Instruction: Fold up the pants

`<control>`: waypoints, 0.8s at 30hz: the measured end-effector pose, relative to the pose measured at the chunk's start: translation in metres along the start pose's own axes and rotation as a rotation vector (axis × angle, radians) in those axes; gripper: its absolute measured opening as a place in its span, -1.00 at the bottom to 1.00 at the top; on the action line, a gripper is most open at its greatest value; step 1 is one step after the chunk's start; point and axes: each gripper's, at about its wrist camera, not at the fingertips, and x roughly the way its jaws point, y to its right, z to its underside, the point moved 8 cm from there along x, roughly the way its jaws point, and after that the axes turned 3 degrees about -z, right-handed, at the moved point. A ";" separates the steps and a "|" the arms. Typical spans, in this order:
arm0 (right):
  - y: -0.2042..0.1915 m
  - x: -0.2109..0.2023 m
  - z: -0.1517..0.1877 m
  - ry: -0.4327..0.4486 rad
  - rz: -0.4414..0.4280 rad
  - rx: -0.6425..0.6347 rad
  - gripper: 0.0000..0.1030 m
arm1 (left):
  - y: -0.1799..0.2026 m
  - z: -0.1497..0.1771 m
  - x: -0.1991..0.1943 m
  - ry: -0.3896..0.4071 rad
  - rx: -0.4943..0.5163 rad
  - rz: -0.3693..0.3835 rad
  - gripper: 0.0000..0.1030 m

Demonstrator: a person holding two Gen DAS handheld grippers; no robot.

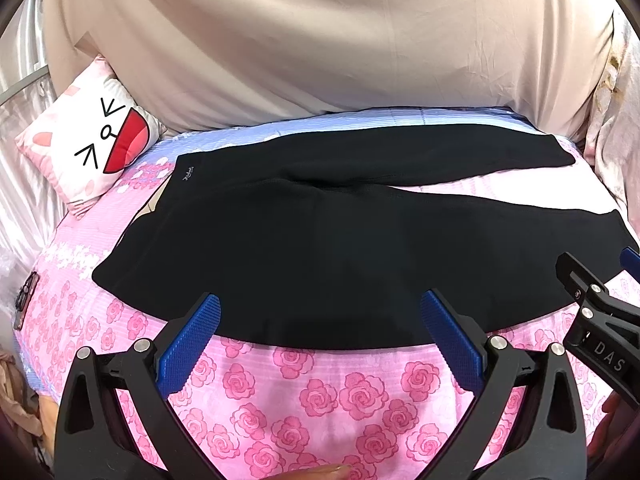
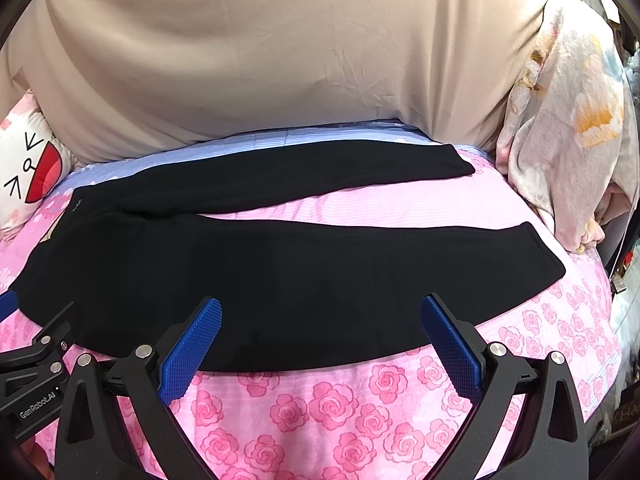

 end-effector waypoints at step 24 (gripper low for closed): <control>0.001 0.000 -0.001 -0.001 0.002 -0.001 0.90 | 0.000 -0.004 0.003 0.001 0.004 -0.012 0.91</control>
